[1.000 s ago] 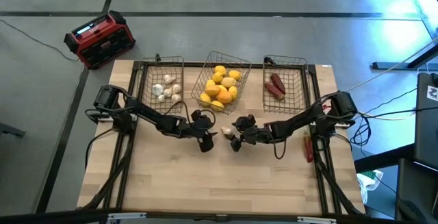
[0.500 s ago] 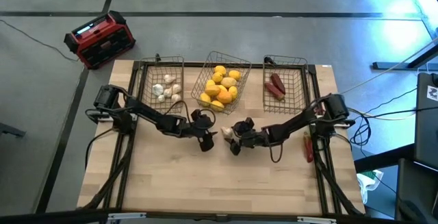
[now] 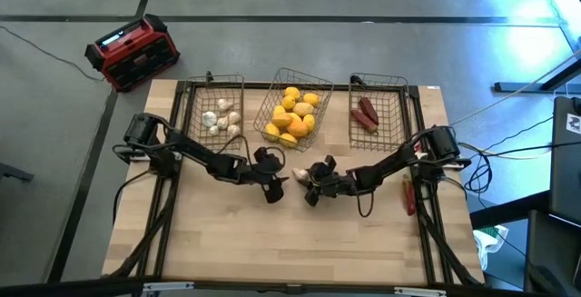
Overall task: Sort produce into baskets
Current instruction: Put the garlic into the left wire basket
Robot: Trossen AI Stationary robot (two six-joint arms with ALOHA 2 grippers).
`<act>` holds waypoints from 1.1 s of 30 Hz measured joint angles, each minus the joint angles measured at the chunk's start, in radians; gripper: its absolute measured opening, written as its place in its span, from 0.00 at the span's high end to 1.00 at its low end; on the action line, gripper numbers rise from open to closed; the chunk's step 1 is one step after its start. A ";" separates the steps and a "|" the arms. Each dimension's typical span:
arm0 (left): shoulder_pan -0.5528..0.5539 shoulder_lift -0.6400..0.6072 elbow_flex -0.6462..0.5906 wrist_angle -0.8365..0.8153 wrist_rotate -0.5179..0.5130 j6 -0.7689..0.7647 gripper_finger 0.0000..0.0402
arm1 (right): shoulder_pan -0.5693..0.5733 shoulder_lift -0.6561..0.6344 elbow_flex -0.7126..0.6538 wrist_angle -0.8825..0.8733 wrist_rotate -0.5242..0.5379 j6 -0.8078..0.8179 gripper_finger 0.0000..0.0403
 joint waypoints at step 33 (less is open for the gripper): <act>-0.180 -0.112 -0.002 0.106 0.163 0.075 0.70 | 0.079 -0.135 0.012 0.176 -0.343 -0.133 0.61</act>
